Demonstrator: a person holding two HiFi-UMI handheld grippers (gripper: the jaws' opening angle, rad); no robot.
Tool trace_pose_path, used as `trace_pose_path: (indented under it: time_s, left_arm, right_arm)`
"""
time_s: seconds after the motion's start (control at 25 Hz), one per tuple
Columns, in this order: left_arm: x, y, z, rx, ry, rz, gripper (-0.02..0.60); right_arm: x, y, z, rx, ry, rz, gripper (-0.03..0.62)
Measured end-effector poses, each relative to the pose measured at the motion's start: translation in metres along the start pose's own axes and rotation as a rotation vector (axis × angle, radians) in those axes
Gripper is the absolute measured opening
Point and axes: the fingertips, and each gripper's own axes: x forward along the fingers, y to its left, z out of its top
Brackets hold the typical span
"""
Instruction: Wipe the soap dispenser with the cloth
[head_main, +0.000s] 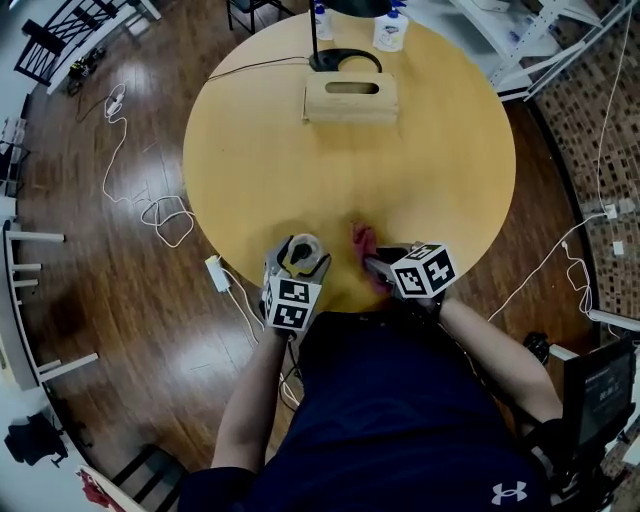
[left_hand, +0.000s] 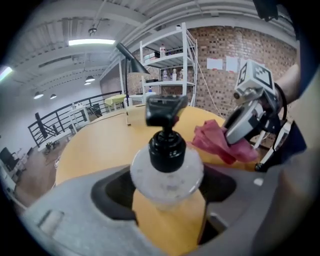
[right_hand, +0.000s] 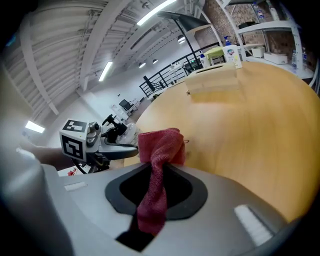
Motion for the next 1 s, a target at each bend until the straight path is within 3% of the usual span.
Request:
trace_pose_path:
  time_s: [0.32, 0.52, 0.64, 0.8, 0.88, 1.0]
  left_arm:
    - [0.006, -0.005, 0.003, 0.004, -0.016, -0.047, 0.362]
    - [0.007, -0.008, 0.006, 0.013, -0.029, -0.077, 0.362]
    - [0.008, -0.010, 0.006, 0.048, -0.028, -0.108, 0.362]
    - [0.008, -0.011, 0.006, 0.093, -0.010, -0.149, 0.362]
    - [0.007, -0.011, 0.006, 0.098, -0.005, -0.159, 0.362]
    - [0.007, -0.012, 0.005, 0.103, -0.005, -0.164, 0.362]
  right_arm:
    - [0.005, 0.029, 0.030, -0.087, -0.055, 0.042, 0.074]
    - [0.017, 0.029, 0.051, -0.117, -0.060, 0.016, 0.074]
    - [0.018, 0.035, 0.068, -0.269, -0.053, -0.031, 0.074]
    - [0.038, 0.067, 0.084, -0.472, 0.021, -0.001, 0.074]
    - [0.052, 0.067, 0.084, -0.455, 0.056, 0.011, 0.071]
    - [0.052, 0.041, 0.088, -0.270, 0.037, -0.011, 0.072]
